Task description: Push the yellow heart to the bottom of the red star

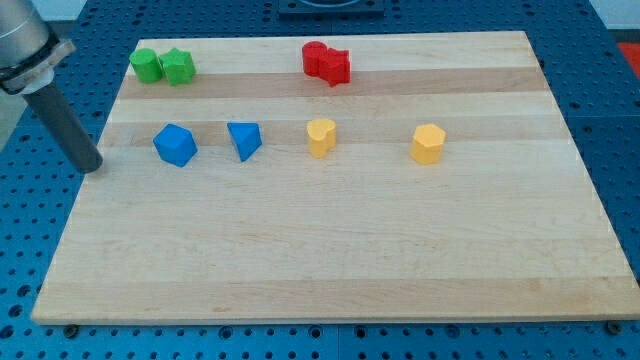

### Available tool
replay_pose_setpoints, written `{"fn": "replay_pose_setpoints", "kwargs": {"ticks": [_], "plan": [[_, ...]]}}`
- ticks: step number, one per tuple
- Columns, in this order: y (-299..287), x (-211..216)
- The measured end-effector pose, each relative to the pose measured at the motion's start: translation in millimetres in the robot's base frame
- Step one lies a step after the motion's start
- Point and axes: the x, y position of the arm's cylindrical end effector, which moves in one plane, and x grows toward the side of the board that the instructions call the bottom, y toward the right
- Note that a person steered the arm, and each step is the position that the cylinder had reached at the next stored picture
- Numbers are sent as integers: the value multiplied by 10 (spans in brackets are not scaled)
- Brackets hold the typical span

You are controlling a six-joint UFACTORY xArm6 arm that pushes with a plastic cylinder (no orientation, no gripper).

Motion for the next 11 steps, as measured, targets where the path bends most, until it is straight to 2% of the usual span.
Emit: {"fn": "replay_pose_setpoints", "kwargs": {"ticks": [2,3,4,5,7,8,11], "plan": [[1077,-341],[1007,16],[1470,475],[1950,304],[2151,-85],[2628,-231],[2750,-432]]}}
